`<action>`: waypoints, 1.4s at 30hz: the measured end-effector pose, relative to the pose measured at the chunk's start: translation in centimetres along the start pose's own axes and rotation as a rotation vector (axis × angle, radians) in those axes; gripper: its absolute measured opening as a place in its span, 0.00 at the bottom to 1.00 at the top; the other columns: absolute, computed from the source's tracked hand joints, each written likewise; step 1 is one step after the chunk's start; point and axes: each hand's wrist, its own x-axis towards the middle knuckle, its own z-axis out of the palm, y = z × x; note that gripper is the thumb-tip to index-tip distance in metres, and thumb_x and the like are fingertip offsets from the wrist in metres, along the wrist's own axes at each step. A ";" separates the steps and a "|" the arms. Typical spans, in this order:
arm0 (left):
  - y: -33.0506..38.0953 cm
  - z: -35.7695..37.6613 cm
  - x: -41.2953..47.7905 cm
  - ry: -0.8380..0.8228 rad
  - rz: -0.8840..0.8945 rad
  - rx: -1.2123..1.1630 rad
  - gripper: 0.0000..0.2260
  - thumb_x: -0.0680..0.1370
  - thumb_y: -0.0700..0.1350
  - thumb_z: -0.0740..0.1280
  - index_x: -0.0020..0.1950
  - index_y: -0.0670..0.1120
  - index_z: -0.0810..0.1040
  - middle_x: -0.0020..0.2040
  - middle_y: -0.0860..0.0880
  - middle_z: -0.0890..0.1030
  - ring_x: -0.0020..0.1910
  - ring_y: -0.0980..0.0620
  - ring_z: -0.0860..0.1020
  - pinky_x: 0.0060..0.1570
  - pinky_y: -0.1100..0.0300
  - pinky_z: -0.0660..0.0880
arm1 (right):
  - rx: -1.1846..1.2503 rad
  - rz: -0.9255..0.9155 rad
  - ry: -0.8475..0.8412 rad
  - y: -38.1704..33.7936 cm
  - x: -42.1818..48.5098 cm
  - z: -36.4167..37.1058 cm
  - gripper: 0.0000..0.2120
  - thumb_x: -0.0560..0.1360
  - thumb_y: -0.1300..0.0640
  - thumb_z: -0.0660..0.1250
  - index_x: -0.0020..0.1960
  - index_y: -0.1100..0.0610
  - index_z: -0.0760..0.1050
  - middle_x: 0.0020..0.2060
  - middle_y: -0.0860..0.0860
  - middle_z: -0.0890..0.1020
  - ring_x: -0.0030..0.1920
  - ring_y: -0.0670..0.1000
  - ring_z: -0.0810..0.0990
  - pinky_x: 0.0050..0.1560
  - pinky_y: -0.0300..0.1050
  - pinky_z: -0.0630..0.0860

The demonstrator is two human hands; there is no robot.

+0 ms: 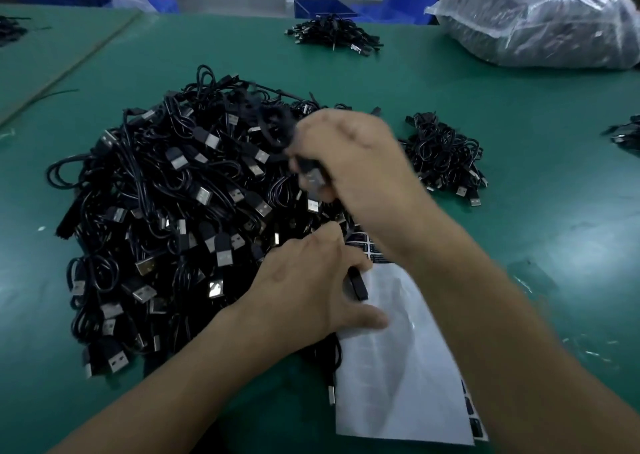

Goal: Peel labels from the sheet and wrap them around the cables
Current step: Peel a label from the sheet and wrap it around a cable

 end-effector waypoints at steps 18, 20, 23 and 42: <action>0.2 -3.2 0.0 0.443 0.027 -1.205 0.18 0.81 0.58 0.59 0.46 0.54 0.86 0.35 0.51 0.82 0.25 0.44 0.63 0.25 0.60 0.61 | 0.022 0.131 -0.244 6.9 -6.3 -6.1 0.04 0.70 0.64 0.77 0.44 0.58 0.84 0.35 0.57 0.85 0.32 0.48 0.81 0.36 0.38 0.78; 0.5 -3.5 -0.2 0.520 0.078 -1.134 0.20 0.80 0.57 0.57 0.39 0.53 0.83 0.29 0.51 0.77 0.26 0.48 0.70 0.32 0.65 0.68 | 0.037 0.115 -0.262 6.7 -6.4 -5.6 0.04 0.71 0.60 0.77 0.45 0.56 0.84 0.36 0.56 0.86 0.34 0.50 0.83 0.38 0.39 0.79; 0.5 -4.0 -0.4 0.659 0.108 -1.041 0.27 0.86 0.51 0.53 0.28 0.42 0.64 0.24 0.44 0.66 0.24 0.57 0.65 0.36 0.72 0.69 | -0.059 0.067 -0.179 6.6 -6.5 -5.3 0.02 0.75 0.54 0.74 0.45 0.51 0.85 0.38 0.50 0.86 0.37 0.49 0.83 0.41 0.42 0.80; 0.9 0.1 0.0 0.167 0.025 -0.732 0.15 0.85 0.49 0.56 0.43 0.43 0.73 0.30 0.58 0.78 0.26 0.58 0.71 0.26 0.62 0.70 | 0.433 0.539 0.491 6.7 -6.0 -8.1 0.08 0.76 0.56 0.72 0.54 0.56 0.79 0.53 0.54 0.83 0.41 0.52 0.84 0.33 0.45 0.80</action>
